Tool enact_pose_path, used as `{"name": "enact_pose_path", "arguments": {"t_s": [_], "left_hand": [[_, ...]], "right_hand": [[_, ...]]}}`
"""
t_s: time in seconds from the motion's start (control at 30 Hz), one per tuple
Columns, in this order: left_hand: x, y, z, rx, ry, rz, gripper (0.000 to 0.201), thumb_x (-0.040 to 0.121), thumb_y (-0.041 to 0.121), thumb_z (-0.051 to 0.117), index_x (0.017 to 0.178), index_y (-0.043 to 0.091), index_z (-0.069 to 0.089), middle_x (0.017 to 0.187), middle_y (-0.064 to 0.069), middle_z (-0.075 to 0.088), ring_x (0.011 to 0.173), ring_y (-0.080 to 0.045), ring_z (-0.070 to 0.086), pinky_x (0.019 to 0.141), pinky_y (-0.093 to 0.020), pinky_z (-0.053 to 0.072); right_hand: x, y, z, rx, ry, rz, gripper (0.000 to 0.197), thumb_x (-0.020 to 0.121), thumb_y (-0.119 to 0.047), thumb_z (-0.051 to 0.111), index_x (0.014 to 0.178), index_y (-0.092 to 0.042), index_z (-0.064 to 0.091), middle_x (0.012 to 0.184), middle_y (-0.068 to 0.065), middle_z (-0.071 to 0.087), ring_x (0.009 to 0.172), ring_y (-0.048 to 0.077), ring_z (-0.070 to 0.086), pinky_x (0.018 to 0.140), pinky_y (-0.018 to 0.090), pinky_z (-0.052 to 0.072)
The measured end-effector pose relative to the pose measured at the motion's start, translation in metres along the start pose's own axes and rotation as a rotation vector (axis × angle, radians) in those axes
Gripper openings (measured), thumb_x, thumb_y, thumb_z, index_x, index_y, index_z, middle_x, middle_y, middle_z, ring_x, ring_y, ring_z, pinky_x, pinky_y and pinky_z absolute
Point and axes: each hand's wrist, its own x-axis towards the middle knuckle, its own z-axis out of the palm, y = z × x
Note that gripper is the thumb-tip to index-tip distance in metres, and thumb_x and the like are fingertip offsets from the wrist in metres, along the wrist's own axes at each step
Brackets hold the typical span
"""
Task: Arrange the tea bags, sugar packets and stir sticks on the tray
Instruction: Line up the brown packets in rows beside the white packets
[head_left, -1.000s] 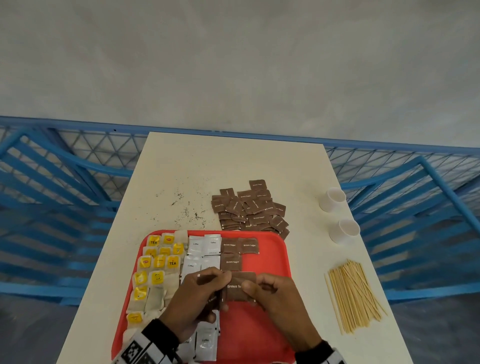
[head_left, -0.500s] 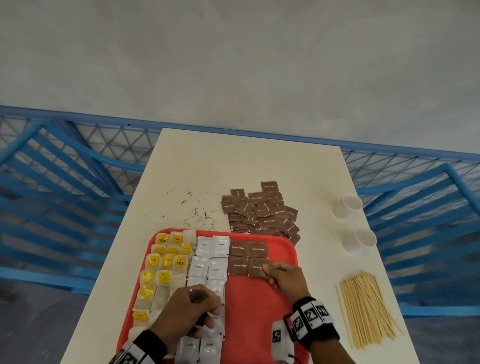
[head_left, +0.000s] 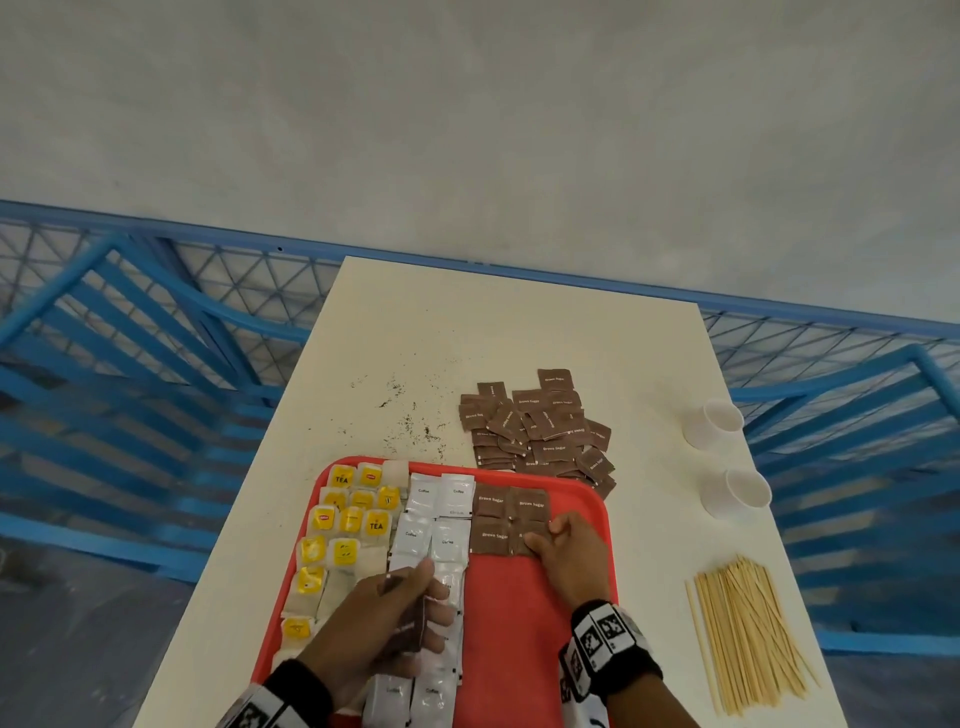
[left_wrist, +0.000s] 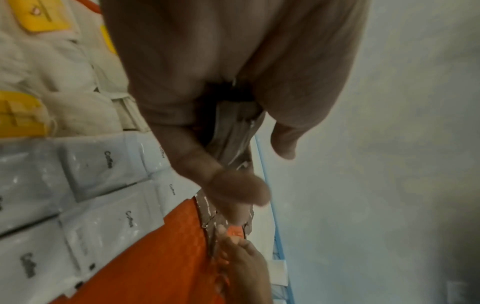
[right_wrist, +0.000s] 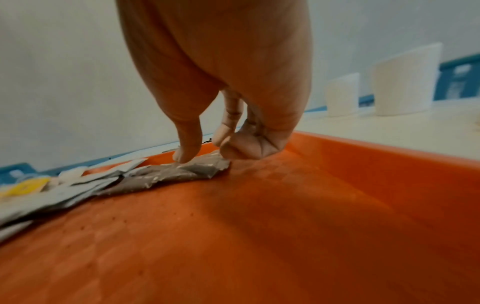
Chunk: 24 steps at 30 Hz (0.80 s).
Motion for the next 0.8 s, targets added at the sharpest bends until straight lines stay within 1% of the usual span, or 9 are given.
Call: {"name": "enact_pose_path", "arguments": {"t_s": [0.1,0.17,0.27,0.37,0.43,0.5,0.6,0.7,0.8], "left_hand": [[-0.003,0.005,0.001,-0.164,-0.054,-0.027,0.065,0.089,0.06,0.051,0.109,0.001,0.069,0.106,-0.025,0.072,0.081,-0.032,0.069,0.049,-0.028,0.05],[-0.005,0.008,0.0,-0.261,-0.108,-0.018,0.071,0.088,0.064,0.047,0.11,0.0,0.07,0.109,-0.029,0.069,0.08,-0.034,0.069,0.049,-0.029,0.051],[-0.007,0.011,-0.001,-0.336,-0.195,0.013,0.077,0.088,0.068,0.041,0.114,0.001,0.069,0.107,-0.03,0.067,0.076,-0.035,0.068,0.047,-0.03,0.052],[-0.009,0.013,0.003,-0.332,-0.285,0.016,0.081,0.089,0.071,0.034,0.119,0.004,0.066,0.104,-0.031,0.066,0.071,-0.035,0.067,0.042,-0.029,0.052],[-0.01,0.014,0.008,-0.29,-0.328,0.03,0.08,0.089,0.072,0.032,0.119,0.006,0.066,0.101,-0.03,0.065,0.068,-0.035,0.067,0.04,-0.029,0.052],[-0.01,0.015,0.013,-0.236,-0.342,0.057,0.078,0.088,0.071,0.034,0.117,0.007,0.068,0.093,-0.026,0.065,0.068,-0.035,0.066,0.041,-0.029,0.052],[-0.015,0.018,0.021,-0.145,-0.346,0.087,0.066,0.093,0.063,0.039,0.114,0.008,0.069,0.091,-0.025,0.066,0.073,-0.035,0.068,0.047,-0.031,0.056],[-0.019,0.017,0.026,-0.048,-0.324,0.113,0.053,0.101,0.05,0.039,0.116,0.007,0.066,0.097,-0.024,0.07,0.08,-0.034,0.07,0.054,-0.035,0.059],[-0.02,0.018,0.029,-0.003,-0.292,0.125,0.048,0.102,0.045,0.04,0.112,0.007,0.067,0.1,-0.021,0.072,0.087,-0.034,0.071,0.058,-0.039,0.06]], "right_hand": [[-0.004,-0.002,0.002,-0.077,-0.052,-0.048,0.031,0.074,-0.031,0.081,0.079,-0.027,0.051,0.085,0.0,0.062,0.08,0.021,0.06,0.074,0.036,0.05],[-0.011,-0.01,-0.003,-0.042,-0.025,-0.074,0.03,0.074,-0.029,0.082,0.078,-0.026,0.053,0.083,0.0,0.06,0.078,0.021,0.059,0.074,0.037,0.051],[-0.034,-0.035,-0.018,0.054,0.013,-0.221,0.02,0.078,-0.023,0.08,0.079,-0.02,0.06,0.073,-0.005,0.06,0.068,0.007,0.057,0.063,0.02,0.045],[-0.081,-0.08,-0.039,0.134,-0.195,-0.434,0.013,0.083,-0.027,0.075,0.077,-0.018,0.067,0.062,-0.017,0.062,0.06,-0.004,0.055,0.058,0.011,0.04],[-0.109,-0.1,-0.046,0.073,-0.383,-0.508,0.02,0.077,-0.045,0.071,0.073,-0.025,0.067,0.064,-0.016,0.064,0.063,-0.004,0.058,0.059,0.01,0.04],[-0.124,-0.104,-0.047,-0.013,-0.413,-0.524,0.029,0.07,-0.049,0.077,0.067,-0.025,0.062,0.066,-0.014,0.065,0.066,0.001,0.062,0.06,0.015,0.044],[-0.131,-0.094,-0.044,-0.001,-0.369,-0.511,0.028,0.075,-0.023,0.083,0.06,-0.025,0.059,0.061,-0.034,0.06,0.067,-0.003,0.065,0.06,0.013,0.044],[-0.138,-0.088,-0.044,0.011,-0.297,-0.501,0.036,0.077,-0.02,0.081,0.055,-0.035,0.058,0.054,-0.027,0.058,0.057,-0.004,0.059,0.058,0.008,0.039],[-0.142,-0.085,-0.054,0.118,-0.283,-0.421,0.024,0.078,-0.023,0.082,0.06,-0.027,0.066,0.054,-0.017,0.061,0.053,-0.002,0.054,0.057,0.011,0.04]]}}
